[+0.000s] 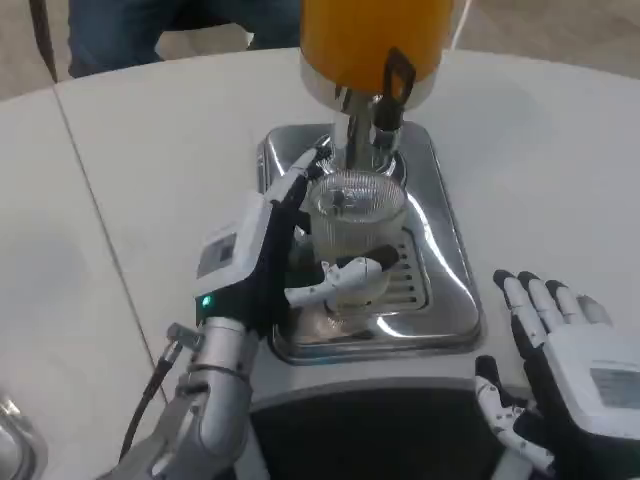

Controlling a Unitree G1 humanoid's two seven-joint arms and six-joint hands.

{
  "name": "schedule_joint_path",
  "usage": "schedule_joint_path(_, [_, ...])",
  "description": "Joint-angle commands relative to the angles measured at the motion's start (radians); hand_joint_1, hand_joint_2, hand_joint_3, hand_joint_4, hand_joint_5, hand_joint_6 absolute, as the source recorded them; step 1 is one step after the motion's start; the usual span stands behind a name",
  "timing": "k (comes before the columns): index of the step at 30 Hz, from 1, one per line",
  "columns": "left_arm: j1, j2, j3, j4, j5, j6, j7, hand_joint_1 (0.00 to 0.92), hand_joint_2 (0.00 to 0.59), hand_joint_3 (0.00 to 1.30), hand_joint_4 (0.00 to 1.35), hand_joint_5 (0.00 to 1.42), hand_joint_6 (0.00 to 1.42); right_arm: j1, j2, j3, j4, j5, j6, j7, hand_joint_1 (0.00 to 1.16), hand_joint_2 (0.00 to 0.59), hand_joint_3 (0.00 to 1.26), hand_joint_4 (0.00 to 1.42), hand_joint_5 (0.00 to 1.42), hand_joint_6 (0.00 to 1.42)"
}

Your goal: Grasp the cup under the faucet to collect the drink, then remove the cup.

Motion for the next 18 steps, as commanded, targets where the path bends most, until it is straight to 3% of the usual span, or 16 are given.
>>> schedule_joint_path(1, [0.018,0.009,-0.010,-0.009,0.000,-0.007,0.007,0.407,0.060,0.06,0.00,0.30,0.33,0.004,0.001,-0.003,0.000,0.006,0.003,-0.002,0.19,0.586,0.02,0.00,0.00,0.03])
schedule_joint_path(18, [0.078,0.071,-0.047,-0.107,0.029,0.040,-0.052,0.376,0.046,0.00,0.00,0.01,0.01,0.007,0.004,0.007,-0.016,0.011,-0.001,0.010,0.19,0.586,0.02,0.00,0.00,0.03])
